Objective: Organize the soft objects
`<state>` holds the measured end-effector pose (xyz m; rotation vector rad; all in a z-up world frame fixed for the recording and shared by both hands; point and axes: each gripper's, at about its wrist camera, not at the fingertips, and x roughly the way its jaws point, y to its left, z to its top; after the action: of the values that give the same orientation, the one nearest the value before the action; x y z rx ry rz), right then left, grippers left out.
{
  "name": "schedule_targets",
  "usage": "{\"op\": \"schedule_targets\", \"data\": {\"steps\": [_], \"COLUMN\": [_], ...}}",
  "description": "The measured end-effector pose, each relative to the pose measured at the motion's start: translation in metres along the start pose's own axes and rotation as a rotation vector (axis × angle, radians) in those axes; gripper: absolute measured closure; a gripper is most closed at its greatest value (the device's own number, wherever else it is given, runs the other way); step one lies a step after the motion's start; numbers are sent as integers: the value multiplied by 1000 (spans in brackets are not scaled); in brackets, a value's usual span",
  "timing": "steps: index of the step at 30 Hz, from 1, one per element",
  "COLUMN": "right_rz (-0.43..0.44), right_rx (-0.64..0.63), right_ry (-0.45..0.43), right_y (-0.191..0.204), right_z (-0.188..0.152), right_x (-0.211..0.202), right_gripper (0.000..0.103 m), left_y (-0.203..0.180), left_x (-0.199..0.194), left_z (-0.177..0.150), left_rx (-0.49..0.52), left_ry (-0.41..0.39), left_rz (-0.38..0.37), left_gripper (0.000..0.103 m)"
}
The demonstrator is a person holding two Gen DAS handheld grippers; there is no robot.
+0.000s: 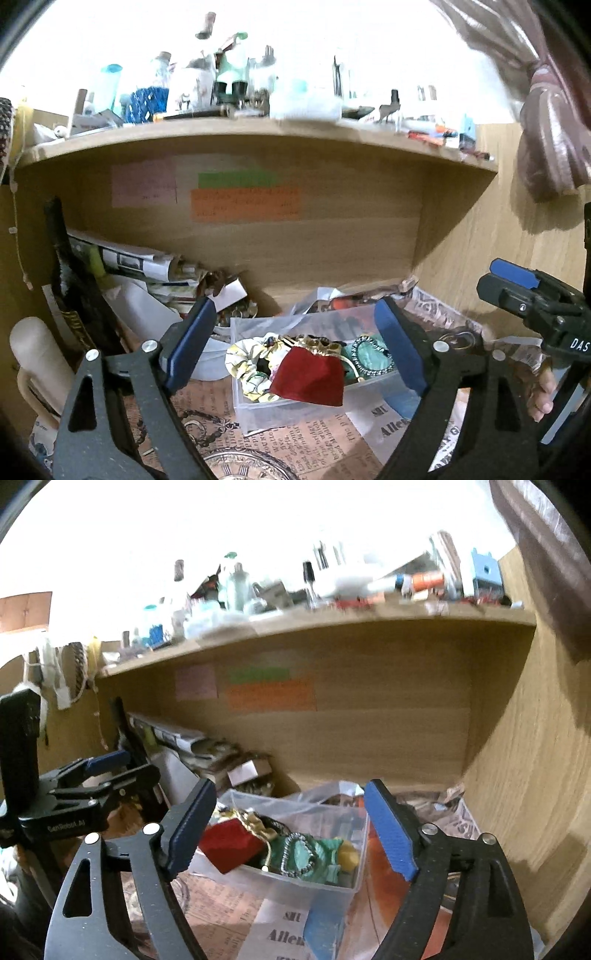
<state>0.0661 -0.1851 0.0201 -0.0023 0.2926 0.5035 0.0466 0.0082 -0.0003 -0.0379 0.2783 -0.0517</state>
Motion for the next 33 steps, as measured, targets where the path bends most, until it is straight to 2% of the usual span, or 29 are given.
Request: {"op": "schedule_targets", "data": {"steps": [5, 7, 12, 16, 33], "right_rz": [3, 1, 0, 0, 0], "right_rx": [-13, -18, -25, -22, -13], "right_ry": [-28, -34, -43, -48, -46], "right_y": [9, 12, 18, 20, 20], "right_z": [2, 2, 1, 0, -1], "right_x": [-11, -15, -18, -19, -19], "right_gripper": [17, 11, 9, 3, 1], "left_y": [-2, -2, -4, -5, -6], "left_x": [-16, -19, -25, -27, -25], "left_z": [1, 1, 0, 0, -1], "left_rx": [-2, -3, -3, 0, -4], "left_ry": [-35, -41, -49, -54, -48], "left_rz": [-1, -2, -4, -2, -2], "left_gripper": [5, 2, 1, 1, 0]}}
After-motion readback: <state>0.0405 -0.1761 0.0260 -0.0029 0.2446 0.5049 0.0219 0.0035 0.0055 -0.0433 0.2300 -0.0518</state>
